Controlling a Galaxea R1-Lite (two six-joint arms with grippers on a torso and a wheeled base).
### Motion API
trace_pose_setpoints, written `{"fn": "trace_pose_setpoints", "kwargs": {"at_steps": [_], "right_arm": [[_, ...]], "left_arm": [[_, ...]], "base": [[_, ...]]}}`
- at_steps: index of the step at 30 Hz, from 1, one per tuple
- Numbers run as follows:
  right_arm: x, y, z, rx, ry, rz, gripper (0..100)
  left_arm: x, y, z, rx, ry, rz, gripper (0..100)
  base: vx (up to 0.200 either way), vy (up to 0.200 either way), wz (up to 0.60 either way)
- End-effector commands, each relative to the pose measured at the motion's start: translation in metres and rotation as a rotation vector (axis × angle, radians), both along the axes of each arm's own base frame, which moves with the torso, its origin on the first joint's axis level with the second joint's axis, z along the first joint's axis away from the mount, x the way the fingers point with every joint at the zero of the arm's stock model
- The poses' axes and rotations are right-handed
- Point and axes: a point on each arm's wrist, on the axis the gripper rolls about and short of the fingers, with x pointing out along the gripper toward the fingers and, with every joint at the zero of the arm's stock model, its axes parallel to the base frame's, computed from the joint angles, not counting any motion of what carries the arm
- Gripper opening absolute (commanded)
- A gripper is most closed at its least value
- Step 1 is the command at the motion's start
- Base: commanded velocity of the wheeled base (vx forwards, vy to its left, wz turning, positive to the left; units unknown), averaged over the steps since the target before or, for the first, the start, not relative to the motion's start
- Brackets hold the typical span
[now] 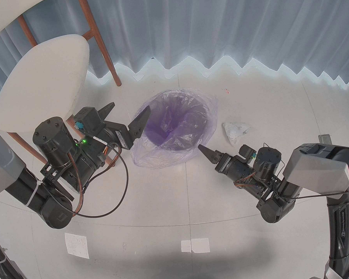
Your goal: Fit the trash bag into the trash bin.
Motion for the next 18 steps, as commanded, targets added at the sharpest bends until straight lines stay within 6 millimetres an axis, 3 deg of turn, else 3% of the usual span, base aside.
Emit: {"fn": "trace_pose_setpoints", "kwargs": {"at_steps": [1,18], "right_arm": [[0.016,-0.003,0.000,0.003,-0.049,-0.055,100],[0.041,0.005,-0.012,0.027,-0.100,-0.079,100]], "left_arm": [[0.000,-0.002,-0.003,0.004,0.009,-0.005,100],[-0.003,-0.008,-0.005,0.007,0.015,-0.025,100]], "base": [[0.000,0.000,0.00],[0.000,0.000,0.00]]}}
